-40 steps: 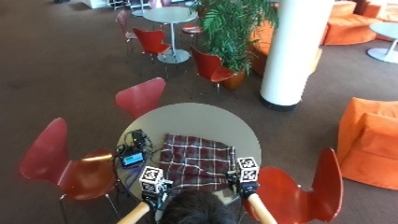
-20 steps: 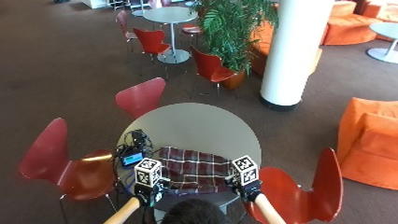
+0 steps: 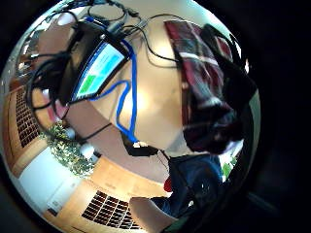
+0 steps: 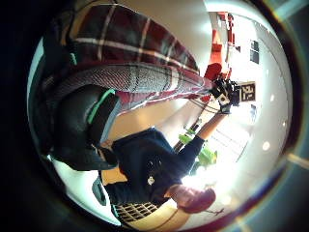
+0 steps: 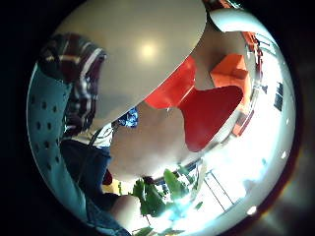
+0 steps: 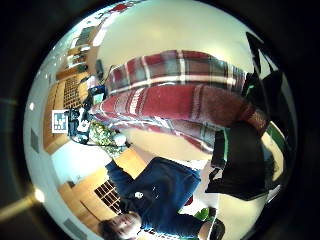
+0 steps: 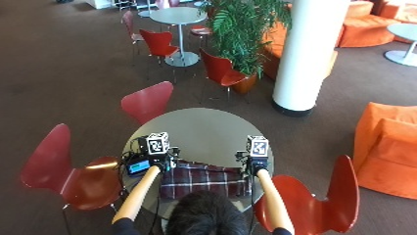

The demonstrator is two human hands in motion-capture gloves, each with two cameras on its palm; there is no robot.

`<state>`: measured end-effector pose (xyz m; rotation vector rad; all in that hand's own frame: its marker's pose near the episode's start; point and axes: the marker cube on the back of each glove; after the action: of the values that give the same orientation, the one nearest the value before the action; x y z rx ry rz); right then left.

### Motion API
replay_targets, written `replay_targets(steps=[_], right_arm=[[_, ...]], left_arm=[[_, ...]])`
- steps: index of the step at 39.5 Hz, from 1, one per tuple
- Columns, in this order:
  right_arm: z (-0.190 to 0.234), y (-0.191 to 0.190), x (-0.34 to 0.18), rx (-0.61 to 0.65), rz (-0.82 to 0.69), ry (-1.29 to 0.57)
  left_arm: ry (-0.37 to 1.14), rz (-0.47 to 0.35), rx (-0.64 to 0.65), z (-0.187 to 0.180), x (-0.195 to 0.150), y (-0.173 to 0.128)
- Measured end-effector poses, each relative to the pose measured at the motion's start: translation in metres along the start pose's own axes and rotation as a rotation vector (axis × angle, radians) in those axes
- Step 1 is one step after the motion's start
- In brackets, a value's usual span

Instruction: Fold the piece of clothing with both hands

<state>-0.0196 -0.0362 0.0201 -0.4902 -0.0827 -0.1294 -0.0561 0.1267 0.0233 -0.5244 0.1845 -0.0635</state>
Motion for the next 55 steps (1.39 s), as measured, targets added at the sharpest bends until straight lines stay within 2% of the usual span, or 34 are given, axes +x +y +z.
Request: replay_targets(steps=[2,3,8,11,16,21,25,29,31,33,38,43,47,49,52,55], right_arm=[[0.002,-0.007,0.023,-0.039,0.076,0.009],[0.004,-0.015,0.029,-0.038,0.110,0.015],[0.014,-0.059,0.047,0.086,0.236,0.020],[0.018,-0.070,0.053,0.173,0.294,0.014],[0.015,-0.061,0.055,0.317,0.344,0.043],[0.007,-0.036,0.057,0.429,0.418,0.064],[0.020,-0.014,0.055,0.339,0.491,0.021],[0.048,-0.009,0.053,0.221,0.506,-0.032],[0.064,-0.009,0.049,0.167,0.482,-0.062],[0.077,-0.011,0.045,0.141,0.482,-0.076],[0.092,-0.019,0.041,0.228,0.528,-0.006],[0.085,-0.023,0.045,0.301,0.570,-0.011],[0.079,-0.029,0.065,0.340,0.619,-0.095],[0.076,-0.032,0.076,0.376,0.629,-0.125],[0.074,-0.032,0.091,0.381,0.647,-0.162],[0.071,-0.031,0.095,0.382,0.643,-0.167]], left_arm=[[-0.007,0.057,0.020,0.000,0.011,-0.017],[-0.015,0.057,0.031,0.002,0.013,-0.026],[-0.109,-0.054,0.121,0.016,0.014,-0.064],[-0.231,-0.085,0.263,0.017,0.015,-0.077],[-0.420,-0.100,0.538,0.001,0.017,-0.074],[-0.405,-0.035,0.663,-0.007,0.021,-0.058],[-0.279,0.062,0.634,0.015,0.029,-0.049],[-0.194,0.157,0.592,0.043,0.043,-0.034],[-0.170,0.167,0.563,0.056,0.050,-0.022],[-0.157,0.144,0.491,0.075,0.053,-0.017],[-0.168,0.063,0.403,0.111,0.055,-0.034],[-0.152,0.072,0.446,0.129,0.066,-0.065],[-0.107,0.057,0.321,0.139,0.076,-0.049],[-0.092,0.065,0.298,0.143,0.084,-0.044],[-0.103,0.083,0.331,0.146,0.097,-0.047],[-0.147,0.086,0.441,0.142,0.104,-0.063]])
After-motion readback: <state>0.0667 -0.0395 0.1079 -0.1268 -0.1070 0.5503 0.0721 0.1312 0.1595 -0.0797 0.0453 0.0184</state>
